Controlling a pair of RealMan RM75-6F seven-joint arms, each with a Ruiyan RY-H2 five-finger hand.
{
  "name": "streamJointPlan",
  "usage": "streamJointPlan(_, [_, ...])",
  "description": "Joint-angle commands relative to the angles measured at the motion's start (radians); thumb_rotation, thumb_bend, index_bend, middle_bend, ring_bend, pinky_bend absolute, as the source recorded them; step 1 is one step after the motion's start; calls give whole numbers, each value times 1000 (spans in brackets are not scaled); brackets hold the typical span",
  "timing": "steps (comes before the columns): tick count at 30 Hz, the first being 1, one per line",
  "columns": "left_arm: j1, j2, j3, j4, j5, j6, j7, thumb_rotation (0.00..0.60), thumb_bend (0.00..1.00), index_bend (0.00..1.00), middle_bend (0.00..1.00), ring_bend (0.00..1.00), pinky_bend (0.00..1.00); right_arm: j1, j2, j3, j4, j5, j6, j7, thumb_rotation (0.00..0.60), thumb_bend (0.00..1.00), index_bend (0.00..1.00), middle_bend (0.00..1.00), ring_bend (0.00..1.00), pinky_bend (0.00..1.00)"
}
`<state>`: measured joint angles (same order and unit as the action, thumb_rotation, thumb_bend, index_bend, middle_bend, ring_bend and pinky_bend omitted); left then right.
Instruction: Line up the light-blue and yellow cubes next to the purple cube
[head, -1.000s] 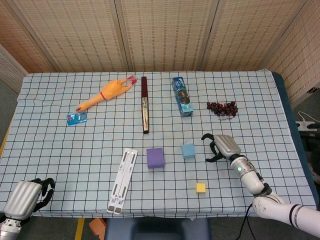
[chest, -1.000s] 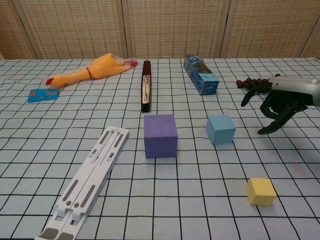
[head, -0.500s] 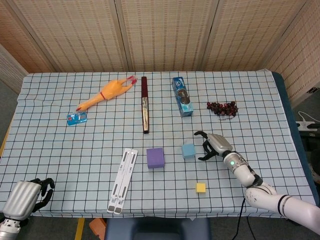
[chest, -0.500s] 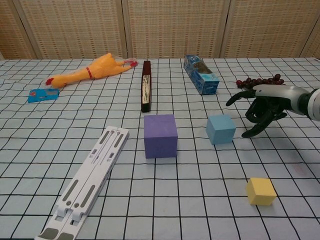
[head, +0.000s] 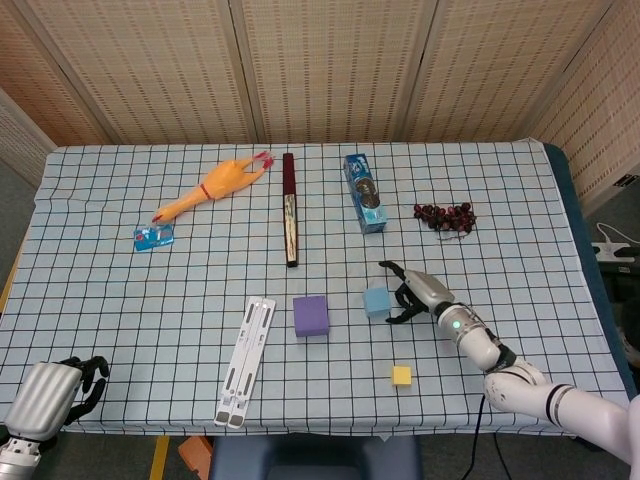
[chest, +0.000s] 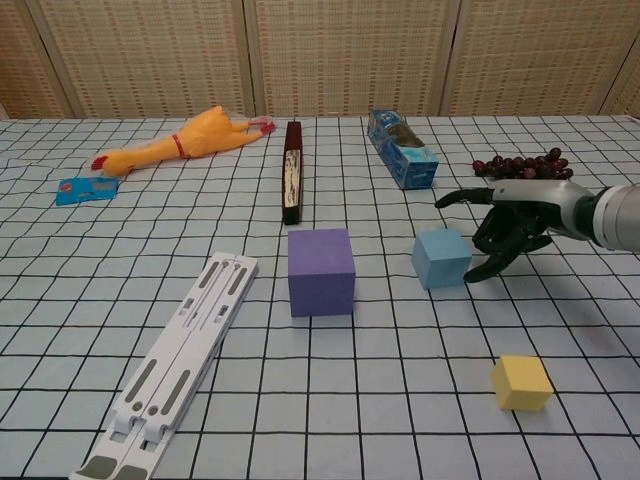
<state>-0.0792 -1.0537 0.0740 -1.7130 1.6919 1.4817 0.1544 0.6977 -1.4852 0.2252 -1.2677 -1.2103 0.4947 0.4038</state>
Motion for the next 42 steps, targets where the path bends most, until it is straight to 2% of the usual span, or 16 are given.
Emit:
streamJointPlan(1, [1, 0, 0, 0, 1, 1, 0, 600, 465, 520, 682, 629, 833, 2, -18, 0, 16, -22, 13, 27, 600, 0, 142, 846, 929, 1000])
streamJointPlan(5, [1, 1, 1, 0, 4, 2, -1, 600, 466, 520, 682, 629, 833, -2, -46, 1, 39, -44, 50, 59, 600, 0, 358, 870, 943, 1000])
streamJointPlan(9, [1, 1, 2, -1, 5, 3, -1, 600, 465, 520, 682, 629, 833, 2, -68, -3, 69, -62, 65, 86, 600, 0, 455, 880, 947, 1000])
streamJointPlan(22, [1, 2, 2, -1, 10, 4, -2, 600, 466, 521, 683, 628, 833, 14, -114, -22, 118, -98, 103, 137, 600, 0, 551, 886, 955, 1000])
streamJointPlan(35, [2, 2, 4, -2, 15, 4, 0, 600, 465, 520, 683, 629, 833, 31, -80, -12, 13, -100, 134, 135, 600, 0, 566, 887, 957, 1000])
streamJointPlan(42, [1, 2, 5, -3, 20, 5, -1, 600, 466, 520, 683, 628, 833, 45, -95, -6, 3, -83, 132, 143, 600, 0, 566, 887, 957, 1000])
